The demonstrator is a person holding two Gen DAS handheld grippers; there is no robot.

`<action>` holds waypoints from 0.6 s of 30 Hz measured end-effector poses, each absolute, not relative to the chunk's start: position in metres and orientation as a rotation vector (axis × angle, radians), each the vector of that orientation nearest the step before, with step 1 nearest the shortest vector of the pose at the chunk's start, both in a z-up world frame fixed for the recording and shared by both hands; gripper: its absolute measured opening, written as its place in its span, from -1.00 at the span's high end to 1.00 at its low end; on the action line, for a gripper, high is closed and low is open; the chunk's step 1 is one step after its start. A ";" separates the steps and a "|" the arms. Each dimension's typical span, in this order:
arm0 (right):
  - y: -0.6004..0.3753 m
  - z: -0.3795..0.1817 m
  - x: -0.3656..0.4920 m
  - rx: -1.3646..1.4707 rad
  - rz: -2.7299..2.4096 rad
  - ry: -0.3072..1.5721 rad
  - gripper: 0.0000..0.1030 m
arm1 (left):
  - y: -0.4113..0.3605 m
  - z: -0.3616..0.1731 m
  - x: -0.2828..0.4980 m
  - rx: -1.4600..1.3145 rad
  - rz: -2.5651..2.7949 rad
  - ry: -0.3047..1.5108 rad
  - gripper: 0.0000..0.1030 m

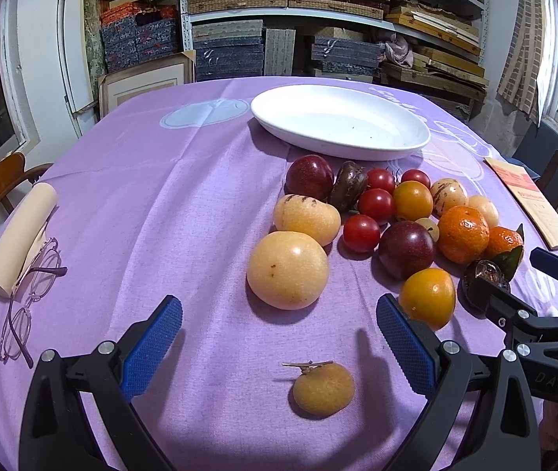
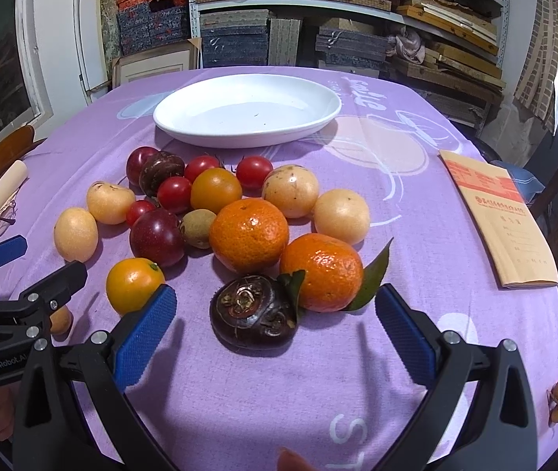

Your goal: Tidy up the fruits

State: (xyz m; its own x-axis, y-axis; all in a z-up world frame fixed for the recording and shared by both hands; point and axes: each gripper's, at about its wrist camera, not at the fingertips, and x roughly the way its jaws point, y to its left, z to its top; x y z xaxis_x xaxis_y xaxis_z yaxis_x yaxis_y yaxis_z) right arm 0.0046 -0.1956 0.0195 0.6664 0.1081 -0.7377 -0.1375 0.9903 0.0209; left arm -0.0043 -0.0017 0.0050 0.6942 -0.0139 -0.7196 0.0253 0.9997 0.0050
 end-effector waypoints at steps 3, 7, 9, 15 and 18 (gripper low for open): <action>-0.196 0.019 0.006 -0.043 0.135 0.831 -0.92 | -0.002 0.005 -0.005 0.018 -0.024 0.802 -0.93; -0.196 0.018 0.007 -0.049 0.133 0.837 -0.92 | -0.002 0.005 -0.007 0.020 -0.028 0.806 -0.93; -0.196 0.018 0.007 -0.052 0.135 0.838 -0.92 | -0.003 0.005 -0.007 0.022 -0.032 0.810 -0.93; -0.198 0.020 0.007 -0.039 0.149 0.823 -0.92 | 0.002 0.003 -0.002 -0.011 -0.052 0.838 -0.93; -0.200 0.021 0.006 -0.035 0.161 0.818 -0.92 | 0.006 0.003 0.001 -0.035 -0.052 0.848 -0.93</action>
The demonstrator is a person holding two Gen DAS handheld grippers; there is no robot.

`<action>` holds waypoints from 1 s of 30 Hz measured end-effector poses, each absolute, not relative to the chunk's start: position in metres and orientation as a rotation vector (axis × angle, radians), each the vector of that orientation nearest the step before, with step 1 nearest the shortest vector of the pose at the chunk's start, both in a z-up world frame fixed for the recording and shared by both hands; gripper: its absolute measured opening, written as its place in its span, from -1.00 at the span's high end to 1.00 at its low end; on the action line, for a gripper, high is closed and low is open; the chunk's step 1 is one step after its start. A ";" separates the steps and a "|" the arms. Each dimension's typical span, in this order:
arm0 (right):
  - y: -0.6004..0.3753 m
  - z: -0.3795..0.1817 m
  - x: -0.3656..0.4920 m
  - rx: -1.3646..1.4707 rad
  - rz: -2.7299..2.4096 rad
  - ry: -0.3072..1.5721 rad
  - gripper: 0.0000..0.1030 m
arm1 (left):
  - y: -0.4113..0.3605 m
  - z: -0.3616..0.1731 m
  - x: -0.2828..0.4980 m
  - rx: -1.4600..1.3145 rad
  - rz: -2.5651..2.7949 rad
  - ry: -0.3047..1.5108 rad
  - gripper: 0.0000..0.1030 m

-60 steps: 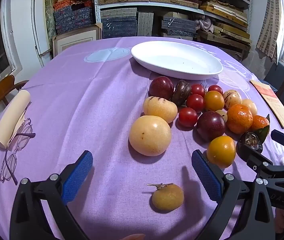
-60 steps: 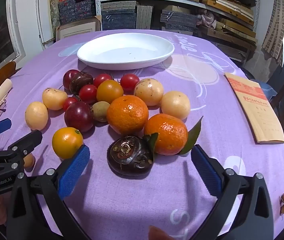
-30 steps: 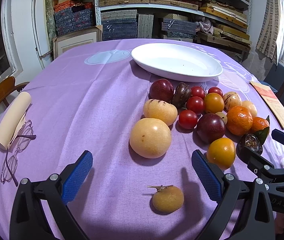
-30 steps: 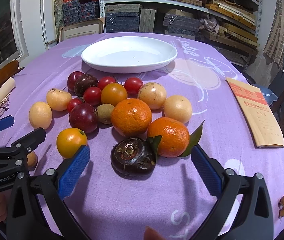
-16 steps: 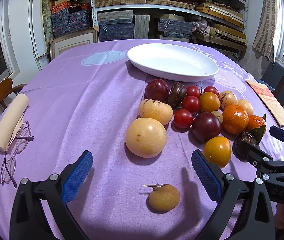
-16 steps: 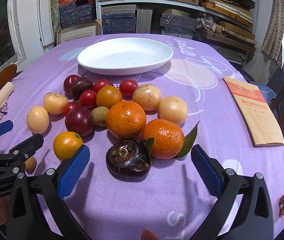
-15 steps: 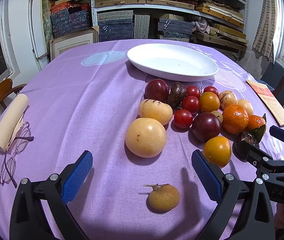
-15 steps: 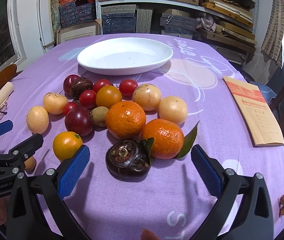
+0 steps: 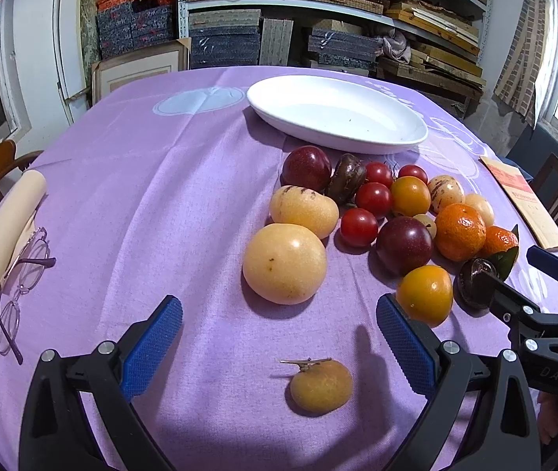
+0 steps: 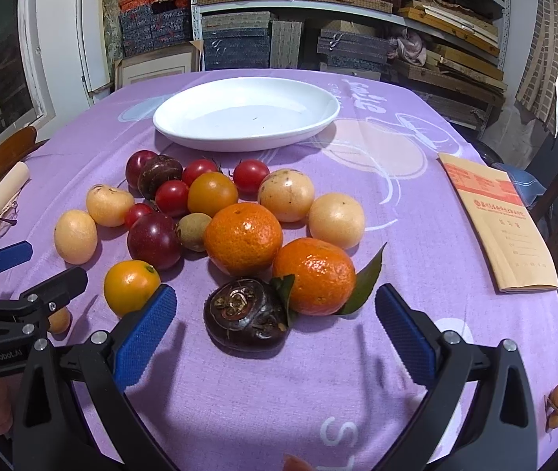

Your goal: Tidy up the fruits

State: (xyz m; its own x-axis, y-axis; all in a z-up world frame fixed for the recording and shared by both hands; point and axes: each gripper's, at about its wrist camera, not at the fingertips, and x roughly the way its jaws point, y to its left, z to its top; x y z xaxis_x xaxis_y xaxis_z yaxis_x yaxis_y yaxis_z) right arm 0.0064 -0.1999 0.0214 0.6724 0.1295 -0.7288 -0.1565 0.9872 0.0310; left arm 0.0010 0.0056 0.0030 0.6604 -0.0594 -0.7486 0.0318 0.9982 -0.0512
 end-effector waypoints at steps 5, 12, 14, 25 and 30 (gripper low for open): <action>-0.199 0.023 0.006 -0.037 0.177 0.814 -0.92 | 0.010 0.002 0.008 -0.044 -0.025 0.850 -0.93; -0.201 0.024 0.005 -0.037 0.169 0.808 -0.92 | 0.008 0.002 0.013 -0.022 -0.008 0.853 -0.93; -0.201 0.024 0.005 -0.041 0.168 0.807 -0.92 | 0.008 0.001 0.013 -0.023 -0.008 0.854 -0.93; -0.200 0.024 0.005 -0.047 0.171 0.810 -0.92 | 0.010 0.001 0.015 -0.037 -0.004 0.853 -0.93; -0.200 0.024 0.005 -0.047 0.171 0.811 -0.92 | 0.011 0.001 0.015 -0.041 -0.004 0.852 -0.93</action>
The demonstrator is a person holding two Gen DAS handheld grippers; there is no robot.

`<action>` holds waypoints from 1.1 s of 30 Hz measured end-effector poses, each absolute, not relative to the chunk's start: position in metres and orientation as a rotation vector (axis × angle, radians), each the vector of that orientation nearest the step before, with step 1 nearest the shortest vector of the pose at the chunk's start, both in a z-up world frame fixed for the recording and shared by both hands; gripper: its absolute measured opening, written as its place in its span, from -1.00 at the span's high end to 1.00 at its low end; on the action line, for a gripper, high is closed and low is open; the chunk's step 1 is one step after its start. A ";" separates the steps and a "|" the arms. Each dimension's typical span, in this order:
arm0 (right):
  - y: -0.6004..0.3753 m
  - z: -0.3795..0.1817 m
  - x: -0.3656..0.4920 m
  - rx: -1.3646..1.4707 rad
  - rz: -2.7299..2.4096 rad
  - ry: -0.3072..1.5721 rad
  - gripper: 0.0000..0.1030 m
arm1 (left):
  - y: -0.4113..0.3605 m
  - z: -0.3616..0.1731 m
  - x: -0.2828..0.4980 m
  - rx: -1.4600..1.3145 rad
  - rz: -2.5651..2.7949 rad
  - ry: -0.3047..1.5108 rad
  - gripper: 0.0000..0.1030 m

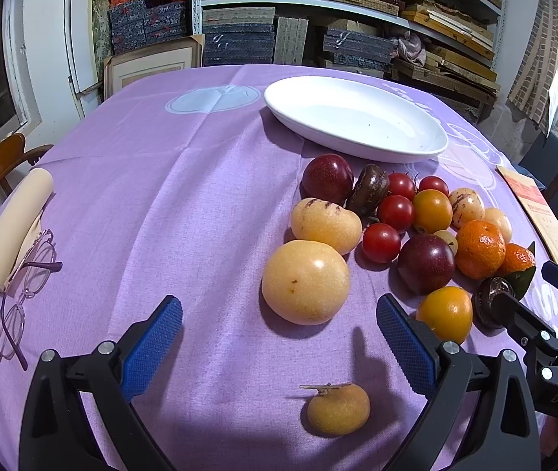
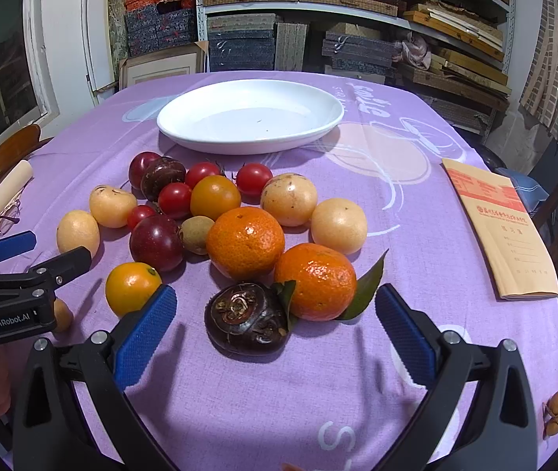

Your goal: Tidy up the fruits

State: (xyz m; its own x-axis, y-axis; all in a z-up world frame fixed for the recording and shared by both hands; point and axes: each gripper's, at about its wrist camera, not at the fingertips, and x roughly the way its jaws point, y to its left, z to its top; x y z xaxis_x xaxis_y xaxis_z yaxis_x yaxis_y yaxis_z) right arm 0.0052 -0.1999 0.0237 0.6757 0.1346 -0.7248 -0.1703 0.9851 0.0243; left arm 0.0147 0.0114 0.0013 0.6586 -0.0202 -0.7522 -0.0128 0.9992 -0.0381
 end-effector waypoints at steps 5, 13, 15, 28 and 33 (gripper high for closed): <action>-0.200 0.024 0.005 -0.046 0.171 0.810 -0.92 | 0.011 0.001 0.015 -0.041 -0.004 0.852 -0.93; -0.200 0.024 0.005 -0.047 0.172 0.810 -0.92 | 0.011 0.001 0.015 -0.042 -0.004 0.852 -0.93; -0.200 0.024 0.005 -0.046 0.171 0.811 -0.92 | 0.011 0.001 0.015 -0.043 -0.003 0.853 -0.93; -0.200 0.016 0.011 -0.067 0.139 0.843 -0.92 | 0.001 0.006 0.026 0.038 -0.030 0.856 -0.93; -0.210 0.020 0.012 -0.028 0.127 0.829 -0.92 | 0.004 0.006 0.032 -0.010 -0.071 0.865 -0.93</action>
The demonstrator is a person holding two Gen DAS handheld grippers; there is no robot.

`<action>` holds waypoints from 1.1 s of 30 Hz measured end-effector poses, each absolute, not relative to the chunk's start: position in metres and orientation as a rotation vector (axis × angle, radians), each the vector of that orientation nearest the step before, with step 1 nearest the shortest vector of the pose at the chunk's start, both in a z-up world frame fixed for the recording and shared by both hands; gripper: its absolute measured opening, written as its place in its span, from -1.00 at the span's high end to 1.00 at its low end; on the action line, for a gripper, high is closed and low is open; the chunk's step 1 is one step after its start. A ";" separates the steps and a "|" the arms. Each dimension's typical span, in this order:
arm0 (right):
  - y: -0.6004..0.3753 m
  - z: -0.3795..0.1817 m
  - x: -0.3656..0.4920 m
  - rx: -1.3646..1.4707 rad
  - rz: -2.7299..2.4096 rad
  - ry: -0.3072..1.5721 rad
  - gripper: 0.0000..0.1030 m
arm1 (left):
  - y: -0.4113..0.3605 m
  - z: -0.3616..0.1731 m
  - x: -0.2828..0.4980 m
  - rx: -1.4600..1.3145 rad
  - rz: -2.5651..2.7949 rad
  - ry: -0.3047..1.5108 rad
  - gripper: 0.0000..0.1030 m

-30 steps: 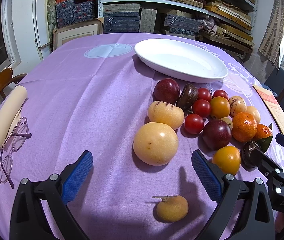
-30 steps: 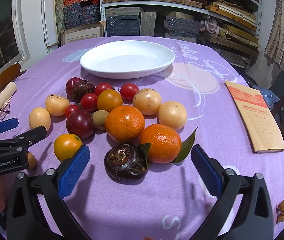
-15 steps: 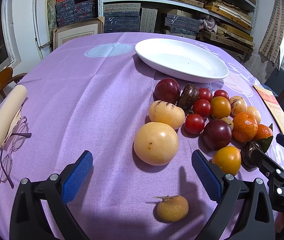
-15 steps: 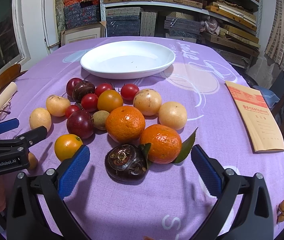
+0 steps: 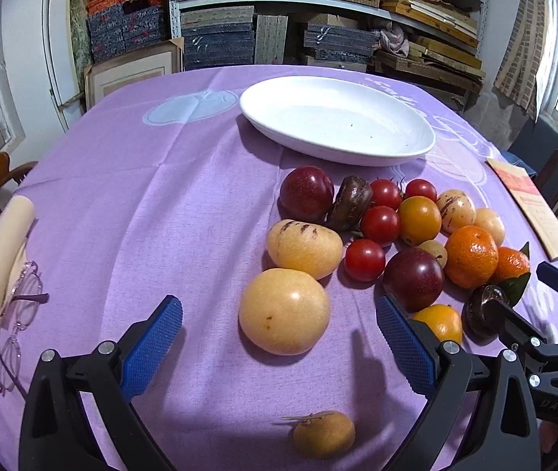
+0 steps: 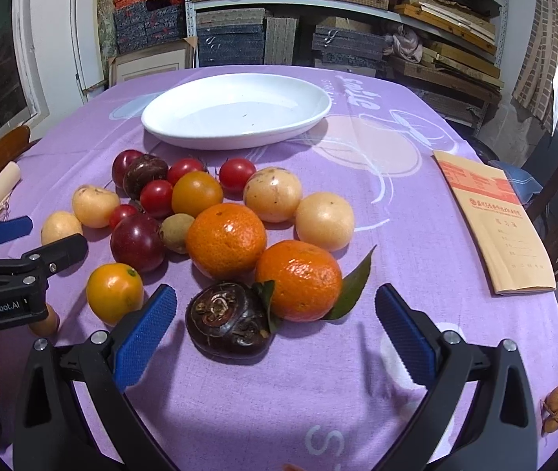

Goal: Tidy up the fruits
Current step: 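Close the left tool on the large pale yellow fruit while the right tool grasps the leafy tangerine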

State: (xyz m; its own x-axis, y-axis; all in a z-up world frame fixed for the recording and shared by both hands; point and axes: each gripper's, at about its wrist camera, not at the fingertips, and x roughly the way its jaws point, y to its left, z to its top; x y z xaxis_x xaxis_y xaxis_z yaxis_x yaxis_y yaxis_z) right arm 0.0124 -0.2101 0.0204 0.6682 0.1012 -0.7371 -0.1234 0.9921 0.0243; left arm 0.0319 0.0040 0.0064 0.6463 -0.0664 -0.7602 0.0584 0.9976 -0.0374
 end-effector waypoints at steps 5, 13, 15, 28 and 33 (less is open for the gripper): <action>-0.218 0.025 0.012 0.004 0.120 0.816 -0.92 | 0.010 0.001 0.039 -0.053 -0.091 0.899 -0.51; -0.224 0.029 0.012 0.032 0.121 0.805 -0.92 | 0.013 0.004 0.036 -0.073 -0.100 0.884 -0.31; -0.225 0.030 0.012 0.034 0.119 0.800 -0.92 | 0.011 0.002 0.037 -0.070 -0.110 0.897 -0.15; -0.233 0.029 0.009 0.039 0.116 0.794 -0.92 | 0.012 0.001 0.034 -0.087 -0.121 0.869 0.08; -0.244 0.027 0.009 0.088 0.124 0.790 -0.92 | 0.009 0.001 0.031 -0.066 -0.114 0.853 0.08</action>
